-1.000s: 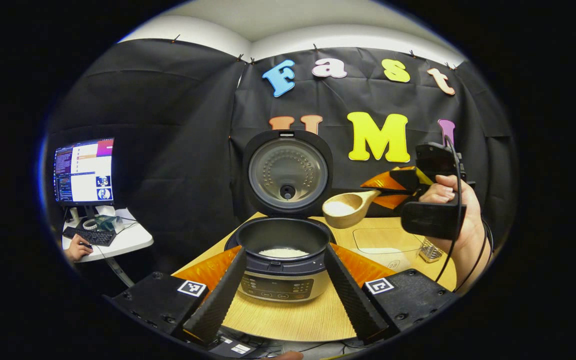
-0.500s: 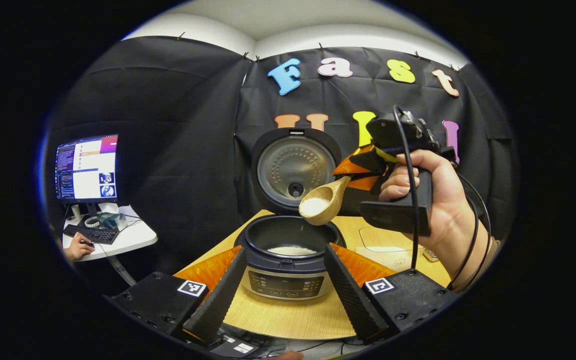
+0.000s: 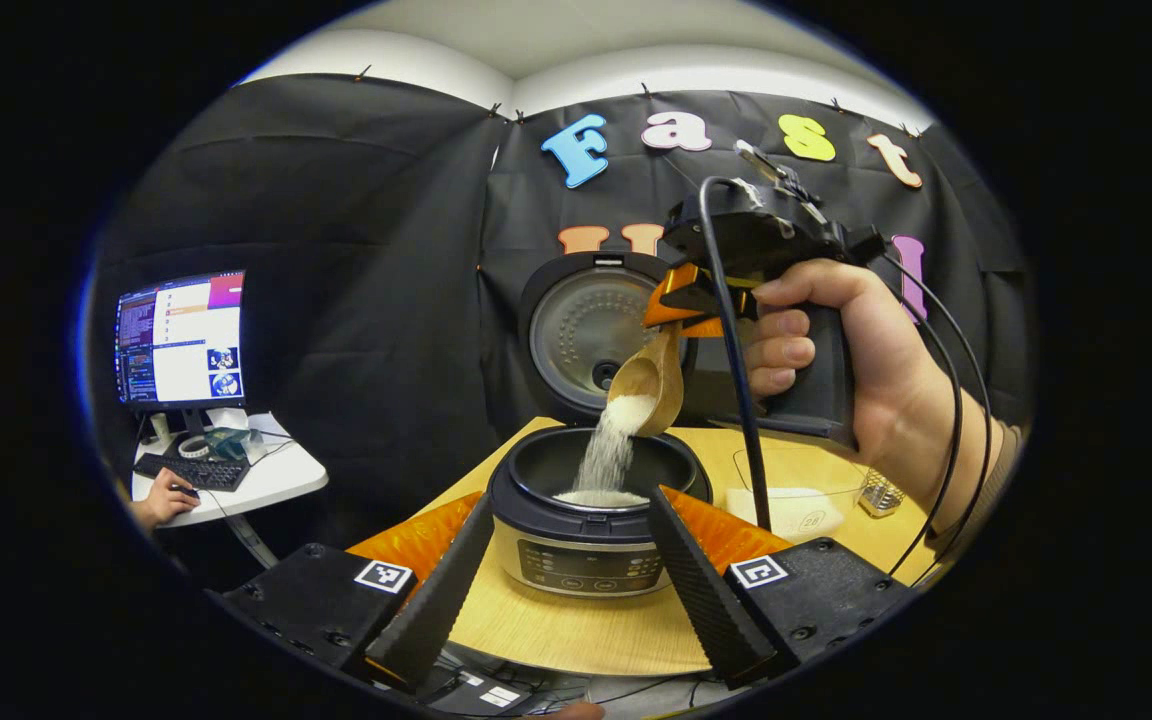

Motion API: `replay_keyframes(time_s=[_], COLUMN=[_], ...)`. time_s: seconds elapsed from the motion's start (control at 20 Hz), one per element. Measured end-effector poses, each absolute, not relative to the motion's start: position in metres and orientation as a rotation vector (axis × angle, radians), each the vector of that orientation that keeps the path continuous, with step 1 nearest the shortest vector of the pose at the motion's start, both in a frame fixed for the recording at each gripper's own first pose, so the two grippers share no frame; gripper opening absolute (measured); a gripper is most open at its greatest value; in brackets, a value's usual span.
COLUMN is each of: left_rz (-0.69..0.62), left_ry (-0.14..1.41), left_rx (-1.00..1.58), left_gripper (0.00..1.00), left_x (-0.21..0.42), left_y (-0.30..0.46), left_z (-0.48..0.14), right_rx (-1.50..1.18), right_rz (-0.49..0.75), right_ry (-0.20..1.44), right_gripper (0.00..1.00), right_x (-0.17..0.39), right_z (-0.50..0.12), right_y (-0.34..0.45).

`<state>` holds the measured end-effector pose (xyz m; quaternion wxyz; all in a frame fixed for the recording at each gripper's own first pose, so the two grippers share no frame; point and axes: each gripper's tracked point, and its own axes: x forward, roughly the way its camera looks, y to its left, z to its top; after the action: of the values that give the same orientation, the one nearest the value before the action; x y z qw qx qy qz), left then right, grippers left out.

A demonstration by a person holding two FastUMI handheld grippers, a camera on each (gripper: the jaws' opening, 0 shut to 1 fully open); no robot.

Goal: Close the left gripper, press the button to open the rice cooker; take a wooden spoon from the chopstick holder with the right hand, scoop a spoonful of rice and pour it into the rice cooker, then put the wooden spoon back into the chopstick holder.

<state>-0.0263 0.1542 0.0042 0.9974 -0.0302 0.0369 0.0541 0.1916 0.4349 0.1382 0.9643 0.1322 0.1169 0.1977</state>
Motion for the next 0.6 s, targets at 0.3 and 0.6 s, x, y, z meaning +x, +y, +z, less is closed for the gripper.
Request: replay_keyframes(time_s=[0.3, 0.6], left_rz=[0.126, 0.120], left_ry=[0.091, 0.119], left_rx=[-0.060, -0.090], left_gripper=[0.98, 0.98], left_x=[-0.026, -0.024], left_y=[0.162, 0.172], left_z=[-0.001, -0.011], right_rx=[0.013, -0.245], right_rz=[0.418, 0.415], right_ry=[0.166, 0.074], right_gripper=[0.04, 0.04], right_x=[0.189, 0.186], right_z=[0.149, 0.151], right_y=[0.442, 0.450])
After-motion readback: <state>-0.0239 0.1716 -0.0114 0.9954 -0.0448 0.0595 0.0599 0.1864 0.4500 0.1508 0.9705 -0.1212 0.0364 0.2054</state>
